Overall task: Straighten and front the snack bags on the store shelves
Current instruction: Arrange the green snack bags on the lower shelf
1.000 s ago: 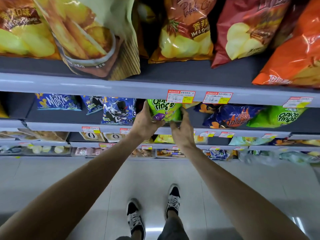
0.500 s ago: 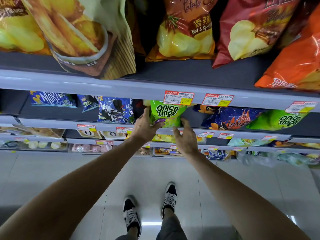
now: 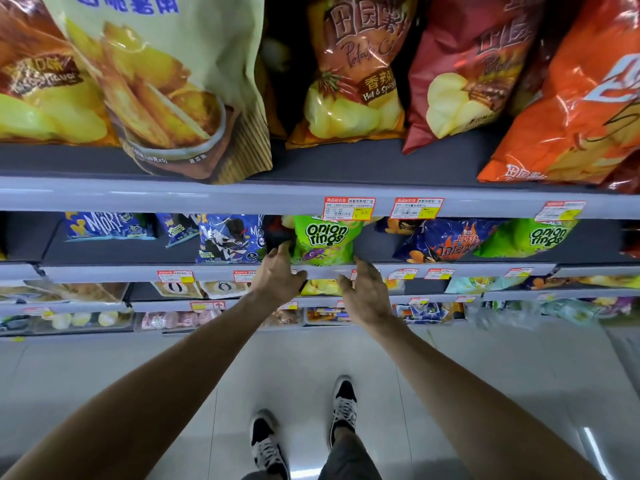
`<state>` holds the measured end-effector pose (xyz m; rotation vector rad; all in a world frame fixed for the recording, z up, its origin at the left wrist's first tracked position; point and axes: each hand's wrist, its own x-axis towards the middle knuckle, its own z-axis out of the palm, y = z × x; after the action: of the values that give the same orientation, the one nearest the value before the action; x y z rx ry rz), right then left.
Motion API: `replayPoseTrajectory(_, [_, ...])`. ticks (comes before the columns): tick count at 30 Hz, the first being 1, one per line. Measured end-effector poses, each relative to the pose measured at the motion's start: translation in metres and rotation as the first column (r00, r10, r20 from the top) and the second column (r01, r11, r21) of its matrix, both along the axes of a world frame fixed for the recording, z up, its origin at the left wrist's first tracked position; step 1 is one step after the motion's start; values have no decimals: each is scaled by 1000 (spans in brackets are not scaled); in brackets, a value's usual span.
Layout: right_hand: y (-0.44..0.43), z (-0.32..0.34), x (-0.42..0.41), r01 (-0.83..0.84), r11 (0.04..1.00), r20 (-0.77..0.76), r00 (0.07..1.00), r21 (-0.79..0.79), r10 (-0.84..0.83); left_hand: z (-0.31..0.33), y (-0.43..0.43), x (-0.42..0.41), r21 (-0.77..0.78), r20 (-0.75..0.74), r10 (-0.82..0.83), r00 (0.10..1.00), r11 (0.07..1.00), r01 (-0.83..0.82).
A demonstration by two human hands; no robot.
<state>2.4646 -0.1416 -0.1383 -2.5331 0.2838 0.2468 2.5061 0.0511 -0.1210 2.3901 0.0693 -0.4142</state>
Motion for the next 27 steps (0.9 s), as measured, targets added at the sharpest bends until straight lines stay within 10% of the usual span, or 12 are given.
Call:
replayPoseTrajectory(14, [55, 81, -50, -349, 898, -184, 933, -267, 308, 74, 46, -74, 158, -63, -132, 989, 977, 141])
replayPoseTrajectory(27, [143, 133, -53, -612, 750, 2, 775, -252, 632, 129, 146, -166, 340, 46, 295, 954, 894, -292])
